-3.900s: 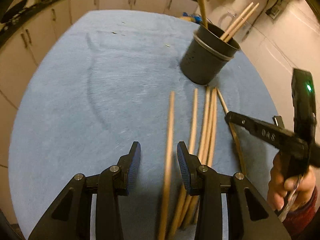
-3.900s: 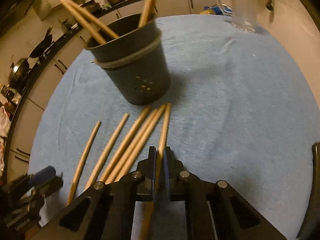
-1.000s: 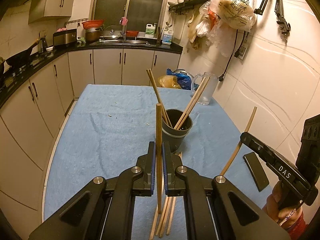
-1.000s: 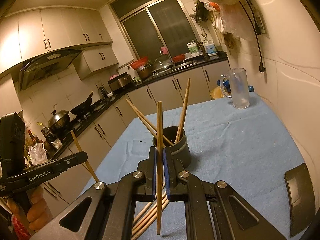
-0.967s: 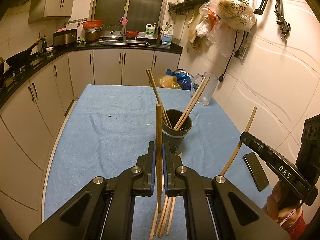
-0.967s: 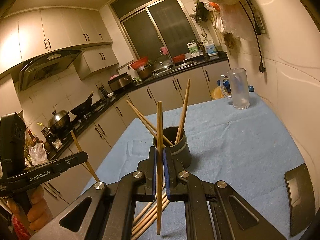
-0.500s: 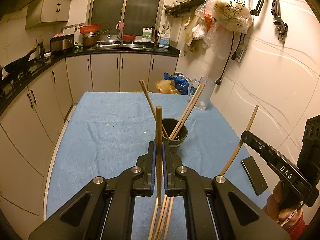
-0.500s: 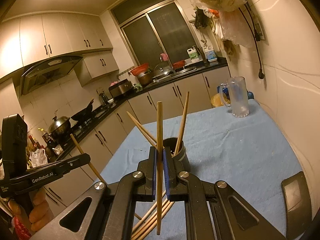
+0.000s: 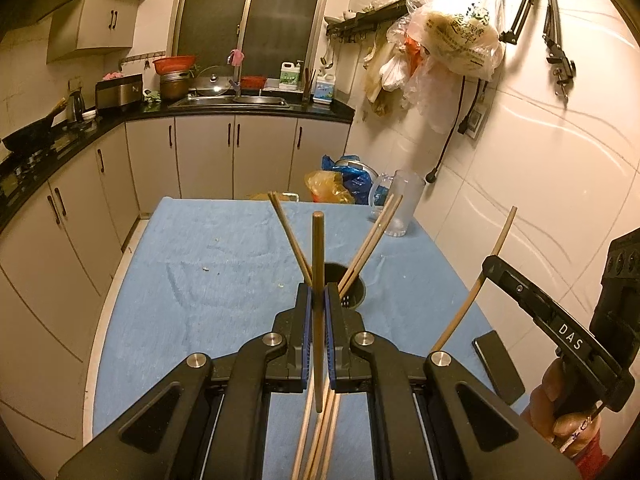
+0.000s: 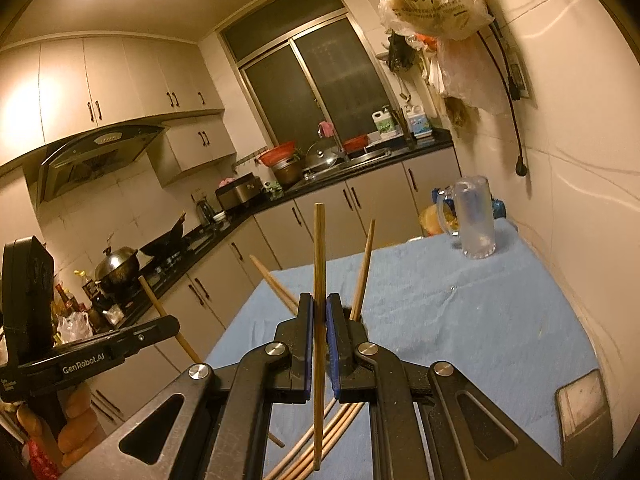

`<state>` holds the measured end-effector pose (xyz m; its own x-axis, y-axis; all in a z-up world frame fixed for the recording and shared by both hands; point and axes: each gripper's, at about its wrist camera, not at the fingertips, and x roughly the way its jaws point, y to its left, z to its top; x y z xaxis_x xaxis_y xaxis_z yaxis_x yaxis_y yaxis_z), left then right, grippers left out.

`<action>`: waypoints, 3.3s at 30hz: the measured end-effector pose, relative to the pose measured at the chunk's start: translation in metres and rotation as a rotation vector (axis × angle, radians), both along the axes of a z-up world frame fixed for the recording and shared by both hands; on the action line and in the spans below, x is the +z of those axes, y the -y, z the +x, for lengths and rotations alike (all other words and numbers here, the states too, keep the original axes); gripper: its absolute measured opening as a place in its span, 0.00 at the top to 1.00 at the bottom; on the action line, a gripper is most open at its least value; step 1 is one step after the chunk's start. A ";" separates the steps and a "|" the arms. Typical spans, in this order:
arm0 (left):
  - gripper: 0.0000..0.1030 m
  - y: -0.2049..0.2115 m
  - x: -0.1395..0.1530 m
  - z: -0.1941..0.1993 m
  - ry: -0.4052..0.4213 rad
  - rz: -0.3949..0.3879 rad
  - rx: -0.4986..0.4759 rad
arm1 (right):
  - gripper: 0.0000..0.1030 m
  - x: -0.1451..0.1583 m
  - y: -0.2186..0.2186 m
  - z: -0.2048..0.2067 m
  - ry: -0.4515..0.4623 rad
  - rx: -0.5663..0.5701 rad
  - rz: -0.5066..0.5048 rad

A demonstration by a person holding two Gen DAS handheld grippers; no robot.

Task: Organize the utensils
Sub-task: 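Lower both held chopsticks into the grey cup and open both grippers, then move both open grippers back down to the loose chopsticks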

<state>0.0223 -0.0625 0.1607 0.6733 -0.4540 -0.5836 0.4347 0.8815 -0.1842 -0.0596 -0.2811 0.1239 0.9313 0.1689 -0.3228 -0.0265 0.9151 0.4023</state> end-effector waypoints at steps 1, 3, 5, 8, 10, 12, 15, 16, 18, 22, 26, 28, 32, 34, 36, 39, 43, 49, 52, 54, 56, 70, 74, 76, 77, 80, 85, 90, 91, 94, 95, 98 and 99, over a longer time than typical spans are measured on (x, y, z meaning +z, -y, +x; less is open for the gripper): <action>0.94 0.001 0.002 0.003 0.003 -0.001 0.001 | 0.93 0.002 0.001 0.001 0.002 -0.002 0.006; 0.94 0.001 0.007 0.008 0.006 -0.005 0.008 | 0.93 0.007 0.005 0.005 0.012 -0.011 0.014; 0.94 0.003 0.015 0.015 0.011 -0.015 0.007 | 0.93 0.013 0.009 0.009 0.023 -0.024 0.017; 0.94 0.006 0.027 0.025 0.028 -0.025 0.016 | 0.93 0.022 0.014 0.017 0.045 -0.046 0.020; 0.94 0.008 0.036 0.032 0.039 -0.038 0.017 | 0.93 0.029 0.017 0.023 0.055 -0.058 0.030; 0.94 0.009 0.044 0.039 0.054 -0.046 0.021 | 0.93 0.036 0.019 0.030 0.065 -0.073 0.031; 0.94 0.009 0.052 0.050 0.059 -0.068 0.025 | 0.93 0.044 0.021 0.041 0.069 -0.082 0.031; 0.94 0.009 0.054 0.057 0.058 -0.074 0.036 | 0.93 0.047 0.022 0.045 0.074 -0.087 0.028; 0.94 0.010 0.056 0.067 0.051 -0.091 0.044 | 0.93 0.051 0.021 0.054 0.082 -0.104 0.014; 0.94 0.011 0.054 0.086 0.042 -0.126 0.069 | 0.93 0.053 0.020 0.070 0.093 -0.134 0.008; 0.94 0.015 0.043 0.100 0.013 -0.155 0.069 | 0.93 0.046 0.023 0.087 0.084 -0.158 0.024; 0.94 0.017 0.036 0.105 0.003 -0.152 0.069 | 0.93 0.040 0.024 0.096 0.070 -0.163 0.023; 0.94 0.022 0.020 0.110 -0.016 -0.156 0.063 | 0.93 0.025 0.025 0.110 0.038 -0.161 0.022; 0.94 0.024 0.011 0.112 -0.032 -0.149 0.055 | 0.93 0.016 0.024 0.115 0.022 -0.163 0.017; 0.94 0.027 0.004 0.113 -0.042 -0.139 0.051 | 0.93 0.008 0.024 0.120 0.001 -0.157 0.019; 0.94 0.029 -0.007 0.112 -0.054 -0.129 0.046 | 0.93 -0.004 0.023 0.124 -0.028 -0.146 0.021; 0.94 0.030 -0.018 0.113 -0.067 -0.116 0.040 | 0.93 -0.016 0.023 0.127 -0.056 -0.135 0.030; 0.94 0.036 -0.031 0.114 -0.086 -0.094 0.032 | 0.93 -0.032 0.018 0.134 -0.101 -0.109 0.033; 0.94 0.038 -0.033 0.115 -0.092 -0.086 0.028 | 0.93 -0.037 0.015 0.137 -0.117 -0.099 0.034; 0.94 0.038 -0.035 0.116 -0.094 -0.082 0.025 | 0.93 -0.040 0.013 0.138 -0.130 -0.092 0.034; 0.94 0.039 -0.035 0.116 -0.094 -0.082 0.025 | 0.93 -0.042 0.013 0.140 -0.141 -0.089 0.035; 0.94 0.027 -0.031 0.113 -0.100 -0.102 0.045 | 0.89 -0.036 0.016 0.129 -0.131 -0.074 0.052; 0.94 0.015 -0.027 0.103 -0.087 -0.111 0.058 | 0.89 -0.029 0.019 0.115 -0.118 -0.078 0.063; 0.93 0.008 -0.026 0.096 -0.073 -0.108 0.065 | 0.88 -0.028 0.018 0.105 -0.113 -0.070 0.056; 0.93 0.004 -0.027 0.092 -0.067 -0.105 0.071 | 0.88 -0.028 0.017 0.100 -0.113 -0.067 0.053; 0.87 -0.006 -0.035 0.076 -0.063 -0.091 0.074 | 0.88 -0.034 0.014 0.085 -0.126 -0.047 0.049; 0.85 -0.023 -0.069 0.048 -0.104 -0.058 0.084 | 0.87 -0.059 0.009 0.063 -0.185 -0.011 0.052; 0.85 -0.028 -0.122 0.019 -0.183 0.002 0.069 | 0.87 -0.100 -0.005 0.042 -0.276 0.008 0.048; 0.85 -0.027 -0.130 0.016 -0.200 0.014 0.062 | 0.87 -0.108 -0.008 0.038 -0.295 0.010 0.046; 0.85 -0.022 -0.154 0.008 -0.248 0.054 0.041 | 0.87 -0.131 -0.014 0.026 -0.344 0.015 0.054; 0.85 -0.020 -0.157 0.010 -0.262 0.060 0.033 | 0.87 -0.137 -0.015 0.024 -0.356 0.018 0.060; 0.85 -0.010 -0.167 0.009 -0.295 0.078 -0.004 | 0.87 -0.151 -0.019 0.019 -0.391 0.028 0.062; 0.85 -0.007 -0.168 0.007 -0.292 0.090 -0.011 | 0.87 -0.153 -0.019 0.018 -0.396 0.024 0.061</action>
